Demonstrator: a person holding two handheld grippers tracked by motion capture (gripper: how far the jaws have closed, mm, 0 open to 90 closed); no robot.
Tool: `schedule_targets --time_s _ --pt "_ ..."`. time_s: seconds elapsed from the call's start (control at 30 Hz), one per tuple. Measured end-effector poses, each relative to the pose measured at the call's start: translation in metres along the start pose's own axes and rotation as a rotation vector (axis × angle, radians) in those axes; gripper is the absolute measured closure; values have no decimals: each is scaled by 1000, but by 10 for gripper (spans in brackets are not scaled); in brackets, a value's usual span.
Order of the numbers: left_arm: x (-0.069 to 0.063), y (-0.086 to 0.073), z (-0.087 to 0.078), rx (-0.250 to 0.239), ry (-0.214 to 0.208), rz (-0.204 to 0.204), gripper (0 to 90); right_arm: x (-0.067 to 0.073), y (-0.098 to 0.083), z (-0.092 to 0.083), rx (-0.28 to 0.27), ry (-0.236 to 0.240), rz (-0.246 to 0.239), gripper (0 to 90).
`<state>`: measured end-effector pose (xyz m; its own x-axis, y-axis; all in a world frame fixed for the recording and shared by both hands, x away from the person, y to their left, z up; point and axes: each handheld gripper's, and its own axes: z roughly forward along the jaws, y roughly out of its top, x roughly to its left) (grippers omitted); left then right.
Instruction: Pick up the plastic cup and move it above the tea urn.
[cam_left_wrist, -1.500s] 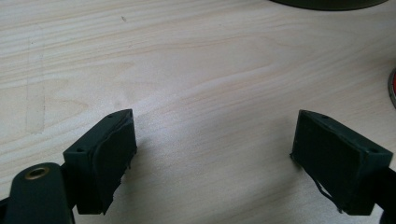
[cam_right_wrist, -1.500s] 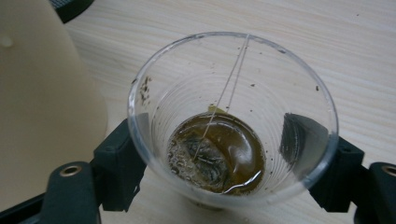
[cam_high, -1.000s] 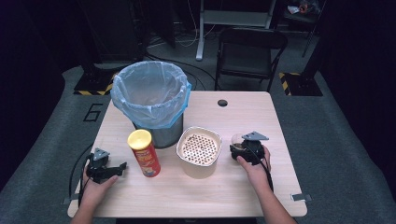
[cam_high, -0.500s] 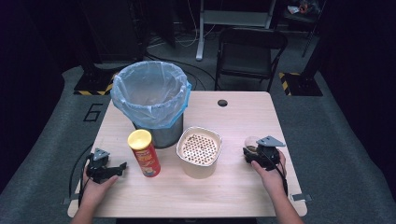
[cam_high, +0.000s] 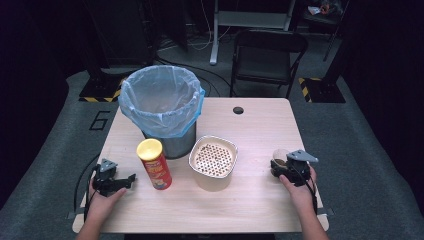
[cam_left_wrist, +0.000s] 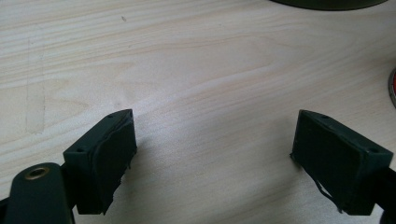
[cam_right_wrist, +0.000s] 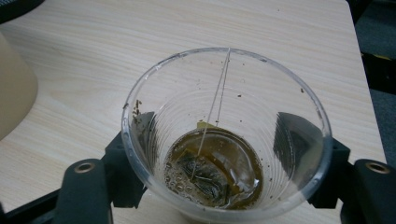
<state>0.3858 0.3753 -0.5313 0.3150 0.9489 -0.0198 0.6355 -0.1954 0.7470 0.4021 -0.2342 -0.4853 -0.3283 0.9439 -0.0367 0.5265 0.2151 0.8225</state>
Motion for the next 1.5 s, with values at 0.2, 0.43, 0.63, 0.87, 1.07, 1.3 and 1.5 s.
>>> schedule_targets --time_s 0.2,0.43,0.63,0.87,1.07,1.3,1.5 --pt "0 0 0 -1 0 0 133 1 -2 -2 -13 -18 15 151" --pt "0 0 0 0 0 0 132 3 0 -6 -12 -22 17 66" --pt "0 0 0 -2 0 -2 133 5 12 -20 -40 3 28 57" --pt "0 0 0 -1 -1 -3 133 15 37 -52 -120 0 -28 182" --pt "0 0 0 -1 -1 -2 133 42 67 -46 -81 128 -74 354" --pt "0 0 0 -1 -1 -2 133 78 92 -24 -70 230 -109 484" --pt "0 0 0 -1 0 -2 133 98 102 4 10 261 -83 536"
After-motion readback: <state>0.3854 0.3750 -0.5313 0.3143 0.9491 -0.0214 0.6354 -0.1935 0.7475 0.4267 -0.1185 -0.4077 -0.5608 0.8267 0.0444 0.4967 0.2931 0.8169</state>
